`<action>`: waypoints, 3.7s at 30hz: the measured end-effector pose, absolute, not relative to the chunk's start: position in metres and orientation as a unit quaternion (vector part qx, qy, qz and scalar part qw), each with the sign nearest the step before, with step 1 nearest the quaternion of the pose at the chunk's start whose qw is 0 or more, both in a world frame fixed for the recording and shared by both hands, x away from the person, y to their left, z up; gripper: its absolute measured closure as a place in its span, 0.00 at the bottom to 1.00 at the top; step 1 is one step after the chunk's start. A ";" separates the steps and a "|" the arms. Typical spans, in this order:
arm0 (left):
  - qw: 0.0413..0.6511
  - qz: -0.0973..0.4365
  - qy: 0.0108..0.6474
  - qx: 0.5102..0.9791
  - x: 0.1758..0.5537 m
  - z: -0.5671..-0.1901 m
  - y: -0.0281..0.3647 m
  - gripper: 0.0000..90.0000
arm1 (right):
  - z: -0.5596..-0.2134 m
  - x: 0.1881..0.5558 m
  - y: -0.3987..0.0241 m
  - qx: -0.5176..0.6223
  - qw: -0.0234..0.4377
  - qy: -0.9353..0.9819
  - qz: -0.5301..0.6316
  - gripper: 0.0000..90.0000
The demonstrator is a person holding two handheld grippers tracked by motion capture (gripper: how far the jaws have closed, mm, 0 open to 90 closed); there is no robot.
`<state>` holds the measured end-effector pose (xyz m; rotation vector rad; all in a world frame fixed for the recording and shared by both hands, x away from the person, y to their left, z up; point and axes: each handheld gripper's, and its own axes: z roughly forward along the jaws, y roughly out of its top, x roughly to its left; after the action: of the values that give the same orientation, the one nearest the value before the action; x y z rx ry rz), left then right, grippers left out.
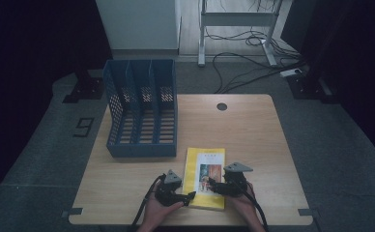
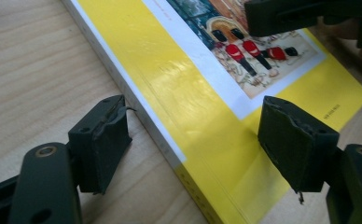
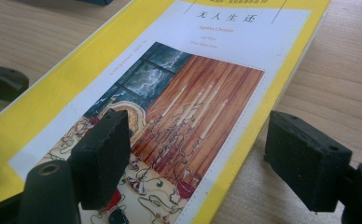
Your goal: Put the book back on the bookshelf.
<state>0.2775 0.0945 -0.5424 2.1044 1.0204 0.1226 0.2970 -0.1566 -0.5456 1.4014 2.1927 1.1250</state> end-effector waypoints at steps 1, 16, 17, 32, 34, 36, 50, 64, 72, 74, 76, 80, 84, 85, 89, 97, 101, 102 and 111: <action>0.389 0.049 0.403 0.827 0.279 -0.542 0.094 0.27 | -0.546 0.297 -0.157 0.487 0.153 0.765 0.392 0.24; 0.390 0.058 0.407 0.824 0.300 -0.544 0.082 0.25 | -0.547 0.308 -0.155 0.489 0.167 0.760 0.394 0.24; 0.390 0.058 0.406 0.824 0.301 -0.544 0.083 0.25 | -0.546 0.309 -0.154 0.490 0.168 0.760 0.392 0.24; 0.402 0.069 0.406 0.818 0.300 -0.547 0.083 0.26 | -0.543 0.318 -0.145 0.507 0.194 0.750 0.377 0.27; 0.402 0.069 0.406 0.818 0.300 -0.547 0.083 0.26 | -0.543 0.316 -0.146 0.507 0.198 0.748 0.379 0.30; 0.402 0.069 0.407 0.818 0.300 -0.547 0.083 0.26 | -0.542 0.315 -0.147 0.506 0.199 0.748 0.380 0.33; 0.404 0.070 0.410 0.815 0.298 -0.548 0.083 0.26 | -0.514 0.301 -0.145 0.475 0.207 0.746 0.419 0.37; 0.411 0.069 0.411 0.811 0.298 -0.549 0.084 0.26 | -0.503 0.290 -0.130 0.439 0.212 0.760 0.429 0.38; 0.410 0.071 0.410 0.812 0.298 -0.549 0.084 0.27 | -0.511 0.298 -0.139 0.449 0.206 0.755 0.430 0.40; 0.410 0.071 0.410 0.812 0.297 -0.549 0.083 0.27 | -0.515 0.302 -0.143 0.457 0.196 0.752 0.433 0.40; 0.409 0.072 0.410 0.812 0.297 -0.549 0.083 0.27 | -0.520 0.307 -0.148 0.466 0.179 0.749 0.435 0.41; 0.409 0.072 0.410 0.812 0.297 -0.549 0.083 0.27 | -0.530 0.313 -0.151 0.478 0.171 0.749 0.426 0.41; 0.409 0.072 0.410 0.812 0.297 -0.549 0.083 0.27 | -0.535 0.317 -0.150 0.479 0.168 0.750 0.423 0.41; 0.409 0.072 0.410 0.812 0.297 -0.549 0.083 0.27 | -0.536 0.317 -0.150 0.480 0.166 0.750 0.424 0.41; 0.409 0.072 0.410 0.812 0.297 -0.549 0.083 0.27 | -0.540 0.321 -0.150 0.484 0.159 0.747 0.427 0.43; 0.410 0.071 0.410 0.812 0.297 -0.549 0.083 0.27 | -0.532 0.318 -0.155 0.478 0.146 0.729 0.468 0.62; 0.410 0.070 0.410 0.812 0.297 -0.549 0.084 0.27 | -0.527 0.315 -0.153 0.469 0.135 0.729 0.481 0.63; 0.410 0.069 0.410 0.812 0.297 -0.549 0.084 0.27 | -0.526 0.314 -0.152 0.464 0.138 0.732 0.479 0.63; 0.411 0.068 0.410 0.811 0.297 -0.549 0.084 0.27 | -0.527 0.312 -0.145 0.436 0.158 0.756 0.462 0.64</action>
<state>0.2975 0.0843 -0.5486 2.0416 1.0319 0.1700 0.3120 -0.1446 -0.5268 1.2474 2.1610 1.3227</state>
